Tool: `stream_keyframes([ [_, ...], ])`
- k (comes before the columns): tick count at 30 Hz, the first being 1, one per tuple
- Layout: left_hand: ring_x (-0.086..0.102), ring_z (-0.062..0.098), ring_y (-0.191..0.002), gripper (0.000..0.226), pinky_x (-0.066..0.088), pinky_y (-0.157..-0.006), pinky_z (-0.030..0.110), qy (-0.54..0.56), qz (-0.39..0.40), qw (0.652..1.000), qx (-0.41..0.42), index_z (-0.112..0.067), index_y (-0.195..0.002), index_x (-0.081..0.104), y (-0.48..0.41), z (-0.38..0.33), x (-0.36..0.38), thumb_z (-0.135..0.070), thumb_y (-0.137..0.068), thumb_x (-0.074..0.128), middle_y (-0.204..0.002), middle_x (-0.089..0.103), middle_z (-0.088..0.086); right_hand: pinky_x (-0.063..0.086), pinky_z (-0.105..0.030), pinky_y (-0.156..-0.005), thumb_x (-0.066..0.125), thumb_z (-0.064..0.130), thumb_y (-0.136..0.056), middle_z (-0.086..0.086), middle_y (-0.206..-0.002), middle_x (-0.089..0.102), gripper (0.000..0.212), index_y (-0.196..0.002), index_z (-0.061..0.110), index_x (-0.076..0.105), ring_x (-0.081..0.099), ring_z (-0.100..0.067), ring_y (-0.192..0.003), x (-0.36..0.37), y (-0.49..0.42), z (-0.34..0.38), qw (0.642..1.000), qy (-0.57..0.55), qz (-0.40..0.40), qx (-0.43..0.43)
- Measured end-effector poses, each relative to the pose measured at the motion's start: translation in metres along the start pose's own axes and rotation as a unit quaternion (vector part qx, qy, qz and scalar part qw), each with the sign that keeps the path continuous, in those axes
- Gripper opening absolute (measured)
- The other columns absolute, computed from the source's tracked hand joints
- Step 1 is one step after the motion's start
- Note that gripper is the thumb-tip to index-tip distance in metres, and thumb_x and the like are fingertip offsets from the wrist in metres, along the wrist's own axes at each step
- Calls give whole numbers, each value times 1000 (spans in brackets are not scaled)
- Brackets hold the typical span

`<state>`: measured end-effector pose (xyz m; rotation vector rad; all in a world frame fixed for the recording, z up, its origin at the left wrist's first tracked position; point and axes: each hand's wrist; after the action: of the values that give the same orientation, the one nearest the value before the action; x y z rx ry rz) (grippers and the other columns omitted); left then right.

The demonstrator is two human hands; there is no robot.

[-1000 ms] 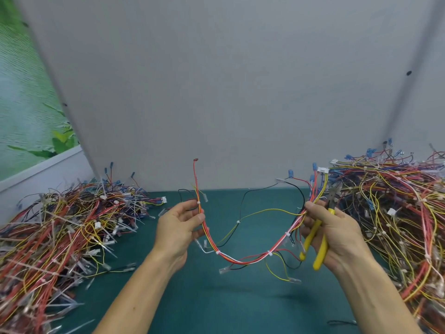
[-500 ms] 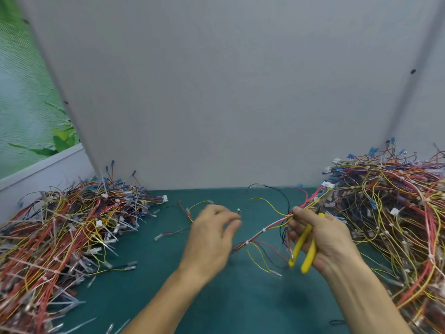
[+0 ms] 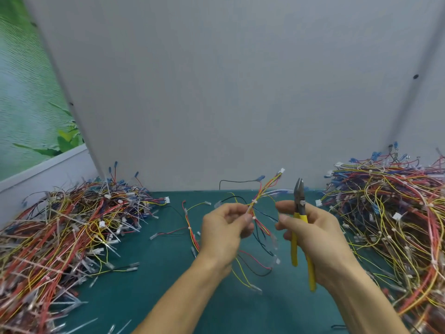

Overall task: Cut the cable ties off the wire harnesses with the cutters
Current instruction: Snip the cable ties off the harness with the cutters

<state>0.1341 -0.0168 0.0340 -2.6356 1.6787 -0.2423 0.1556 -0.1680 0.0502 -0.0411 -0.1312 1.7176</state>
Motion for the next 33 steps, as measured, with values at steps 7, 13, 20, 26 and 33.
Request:
stream_keyframes([
  [7, 49, 12, -46, 18, 57, -54, 31, 296, 1, 945, -142, 1, -92, 56, -8, -6, -8, 11, -94, 41, -67, 59, 8, 37, -12, -52, 68, 16, -85, 0, -63, 61, 13, -74, 21, 66, 48, -6, -56, -12, -4, -2, 978, 142, -73, -133],
  [13, 46, 10, -45, 16, 54, -49, 26, 487, 60, 847, -203, 2, -85, 58, -14, -17, -21, 8, -71, 62, -63, 57, 7, 40, -24, -57, 70, 8, -83, 2, -57, 57, 14, -71, 15, 67, 48, -7, -55, -14, -12, -18, 994, 90, -57, -20],
  [20, 54, 19, -46, 49, 53, -46, 29, 549, 153, 779, -262, 12, -74, 66, 3, -2, -22, 24, -30, 85, -71, 63, 18, 38, -8, -52, 74, 11, -80, 9, -59, 61, 10, -72, 16, 71, 48, 1, -52, 24, 3, -16, 997, 44, 50, -42],
  [26, 61, 14, -52, 40, 57, -50, 26, 426, 177, 846, -269, 1, -104, 69, 8, 8, -17, -1, -65, 69, -77, 67, 9, 47, -11, -55, 70, 4, -83, -1, -65, 70, 7, -77, 8, 71, 63, -6, -58, 42, 5, -5, 997, -12, 47, -59],
  [33, 63, 11, -51, 21, 57, -53, 27, 386, 173, 867, -264, -8, -88, 74, 8, 7, -15, -6, -69, 65, -71, 67, 3, 47, -15, -51, 71, 9, -84, -4, -60, 66, 7, -77, 11, 71, 59, -9, -53, 47, 0, 0, 998, -1, 52, -33],
])
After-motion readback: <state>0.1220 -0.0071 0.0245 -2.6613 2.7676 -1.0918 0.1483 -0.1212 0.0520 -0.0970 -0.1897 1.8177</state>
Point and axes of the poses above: each hand's wrist, its own y-axis away from the middle knuckle, its own x-axis out of the palm, z = x × y
